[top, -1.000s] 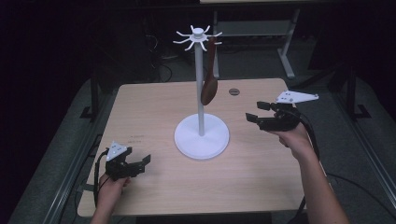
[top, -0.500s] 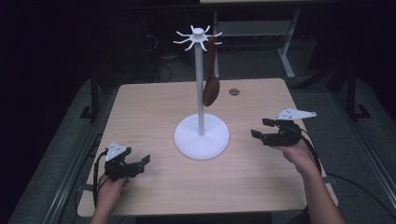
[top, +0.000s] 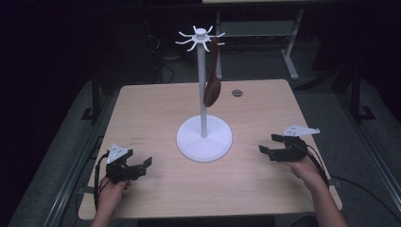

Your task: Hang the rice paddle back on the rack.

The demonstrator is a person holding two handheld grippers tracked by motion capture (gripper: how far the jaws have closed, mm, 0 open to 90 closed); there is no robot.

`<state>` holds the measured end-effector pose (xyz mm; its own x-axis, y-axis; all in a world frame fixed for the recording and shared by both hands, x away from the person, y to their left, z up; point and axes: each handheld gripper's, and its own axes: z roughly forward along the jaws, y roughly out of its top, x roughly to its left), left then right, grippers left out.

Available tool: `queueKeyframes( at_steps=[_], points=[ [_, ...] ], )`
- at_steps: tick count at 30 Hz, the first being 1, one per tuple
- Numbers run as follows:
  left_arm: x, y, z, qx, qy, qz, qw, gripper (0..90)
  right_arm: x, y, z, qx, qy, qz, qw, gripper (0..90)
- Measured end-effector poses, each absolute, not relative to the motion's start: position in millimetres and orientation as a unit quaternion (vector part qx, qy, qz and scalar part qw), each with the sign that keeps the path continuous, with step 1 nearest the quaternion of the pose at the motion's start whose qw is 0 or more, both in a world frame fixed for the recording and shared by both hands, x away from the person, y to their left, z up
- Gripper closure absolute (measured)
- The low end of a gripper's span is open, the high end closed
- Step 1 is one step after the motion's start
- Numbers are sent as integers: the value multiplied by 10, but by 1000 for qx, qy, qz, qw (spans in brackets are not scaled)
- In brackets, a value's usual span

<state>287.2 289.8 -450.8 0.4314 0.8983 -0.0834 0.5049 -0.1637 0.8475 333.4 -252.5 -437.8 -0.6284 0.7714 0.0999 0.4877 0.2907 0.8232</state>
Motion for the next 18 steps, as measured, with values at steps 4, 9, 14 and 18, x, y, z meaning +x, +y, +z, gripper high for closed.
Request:
queueKeyframes(
  at_steps=[4,9,14,18],
  points=[
    [2873,2888,-4513,727,481,229,433,126,3275,-2576,-4482,404,787,438,161,227],
    [2877,2884,-4516,730,478,228,432,126,3228,-2621,-4585,418,788,424,157,226],
    [2881,2879,-4517,732,475,228,432,126,3227,-2622,-4611,418,791,419,155,220],
    [2886,2870,-4515,734,475,226,431,126,3226,-2624,-4616,417,791,420,155,215]
  ],
)
